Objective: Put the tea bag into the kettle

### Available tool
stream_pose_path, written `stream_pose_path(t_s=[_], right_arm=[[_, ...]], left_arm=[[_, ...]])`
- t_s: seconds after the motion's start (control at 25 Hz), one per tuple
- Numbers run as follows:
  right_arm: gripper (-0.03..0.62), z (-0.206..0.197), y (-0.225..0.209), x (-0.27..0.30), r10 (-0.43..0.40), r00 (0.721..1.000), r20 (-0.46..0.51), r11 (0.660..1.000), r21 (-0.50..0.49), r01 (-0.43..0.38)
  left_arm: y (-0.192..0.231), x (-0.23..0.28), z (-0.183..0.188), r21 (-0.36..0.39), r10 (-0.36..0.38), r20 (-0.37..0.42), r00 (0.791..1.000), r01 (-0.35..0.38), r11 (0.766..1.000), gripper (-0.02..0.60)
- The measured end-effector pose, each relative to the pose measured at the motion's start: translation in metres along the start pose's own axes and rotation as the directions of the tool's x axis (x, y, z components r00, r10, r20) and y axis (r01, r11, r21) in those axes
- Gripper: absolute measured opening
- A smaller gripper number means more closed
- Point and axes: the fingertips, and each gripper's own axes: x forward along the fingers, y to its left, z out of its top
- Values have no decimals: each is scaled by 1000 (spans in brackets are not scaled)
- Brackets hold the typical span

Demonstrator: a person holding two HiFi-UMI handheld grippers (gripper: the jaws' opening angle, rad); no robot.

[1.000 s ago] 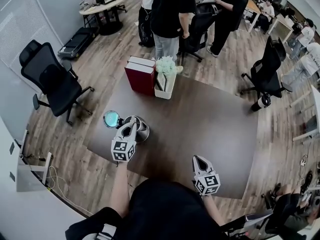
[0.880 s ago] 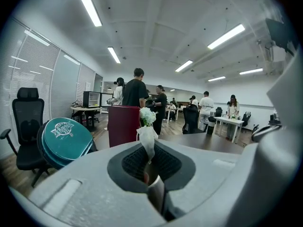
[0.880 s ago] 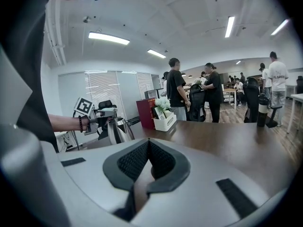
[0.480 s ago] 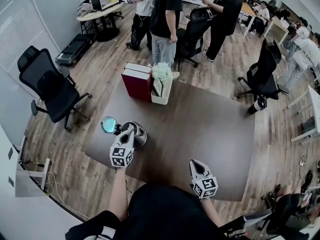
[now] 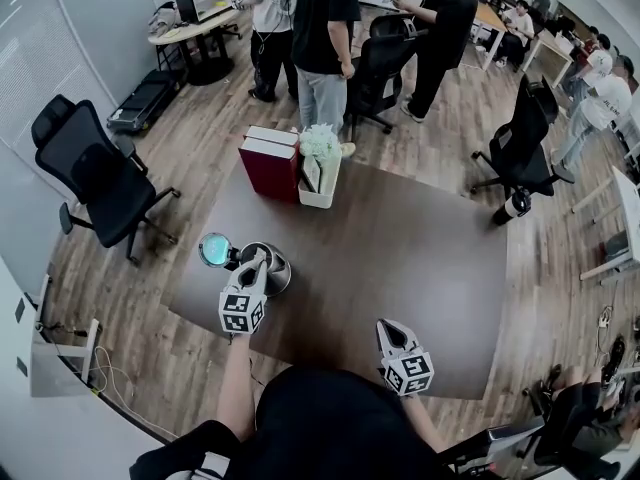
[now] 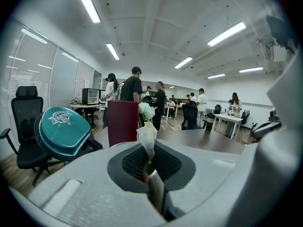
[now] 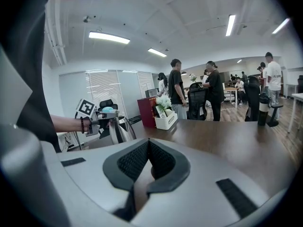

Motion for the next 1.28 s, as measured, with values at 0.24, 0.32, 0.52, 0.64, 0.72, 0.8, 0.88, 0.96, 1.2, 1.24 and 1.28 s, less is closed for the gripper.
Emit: stream_pose_path(t_s=[0.24,0.32,0.52,0.64,0.72,0.8,0.88,0.96,1.2,1.24,1.28], right_arm=[[6,-4,5,1,5,1000,-8,1000,6,-5],[6,-6,6,0,11,1000,-14,1000,5,-11],[6,-8,5,-3,15,1000,-21,1000,7,-15],[6,-9,3,-9,7,1000,-22,1000,11,-7],[6,-8,4,-9,2,1000,-20,1000,12,-1],[6,-8,7,-4,6,1000,-22,1000,6,-6],[6,-10,9,3,17,1000,-27,1000,-3,-17],[6,-12,10,9,25,999,-32,1000,-12,-25],[6,-11,31,27,59,997,-52,998,-28,-61],[6,-9,33,27,69,996,-59,997,-31,-71],[6,-10,33,26,76,995,-66,996,-32,-79]], left_arm=[[1,-2,-9,-12,2,-13,1000,-2,1000,15],[0,-6,-15,-16,6,-24,1000,-6,1000,15],[-1,-7,-23,-42,13,-24,1000,-14,999,15],[-5,-4,-23,-45,10,-17,1000,-11,999,15],[-5,-4,-20,-40,6,-11,1000,-6,999,15],[-2,-4,-18,-40,6,-3,1000,-6,999,15],[2,-3,-20,-40,7,2,1000,-6,999,15],[4,0,-23,-39,1,0,1000,-1,999,15],[21,0,-20,-44,8,-21,1000,-9,999,15],[21,-1,-20,-45,17,-27,999,-19,999,15],[19,-1,-20,-48,25,-35,999,-27,999,15]])
